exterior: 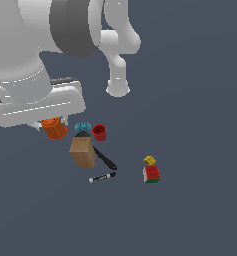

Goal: Pick up a designated object from a clutter of objects.

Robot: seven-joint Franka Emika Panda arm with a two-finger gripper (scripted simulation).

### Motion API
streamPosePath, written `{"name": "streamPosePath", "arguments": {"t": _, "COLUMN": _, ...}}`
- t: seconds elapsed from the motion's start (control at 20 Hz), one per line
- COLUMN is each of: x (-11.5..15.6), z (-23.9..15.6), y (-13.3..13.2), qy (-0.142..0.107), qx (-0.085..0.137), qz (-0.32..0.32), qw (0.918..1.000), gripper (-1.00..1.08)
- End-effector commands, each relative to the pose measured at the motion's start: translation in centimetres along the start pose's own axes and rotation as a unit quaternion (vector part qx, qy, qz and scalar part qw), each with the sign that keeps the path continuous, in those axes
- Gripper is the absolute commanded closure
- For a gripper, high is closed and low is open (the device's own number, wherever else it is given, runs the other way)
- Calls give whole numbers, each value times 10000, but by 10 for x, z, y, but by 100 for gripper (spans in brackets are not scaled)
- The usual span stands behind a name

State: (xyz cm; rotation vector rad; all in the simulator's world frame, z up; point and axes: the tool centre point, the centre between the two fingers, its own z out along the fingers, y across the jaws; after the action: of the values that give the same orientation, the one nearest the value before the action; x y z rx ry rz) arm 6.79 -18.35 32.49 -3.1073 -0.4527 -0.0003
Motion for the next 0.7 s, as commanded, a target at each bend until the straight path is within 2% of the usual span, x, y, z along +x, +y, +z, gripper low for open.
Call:
{"name": "streamPosePath", "arguments": {"t": 0.0, "x": -11, "z": -26, "y": 9, "qy": 1, "qx": 1, "qz": -2, "qw": 10000, "gripper": 108}}
{"name": "streamPosePath", "arguments": {"t": 0.3, "x": -29, "z": -73, "y": 26, "qy": 0, "qx": -4, "qz": -3, "qw": 10000, "gripper": 108}}
{"name": "streamPosePath", "arguments": {"t": 0.65, "x": -38, "z": -100, "y": 37, "qy": -1, "qx": -6, "qz": -4, "qw": 10000, "gripper": 108}}
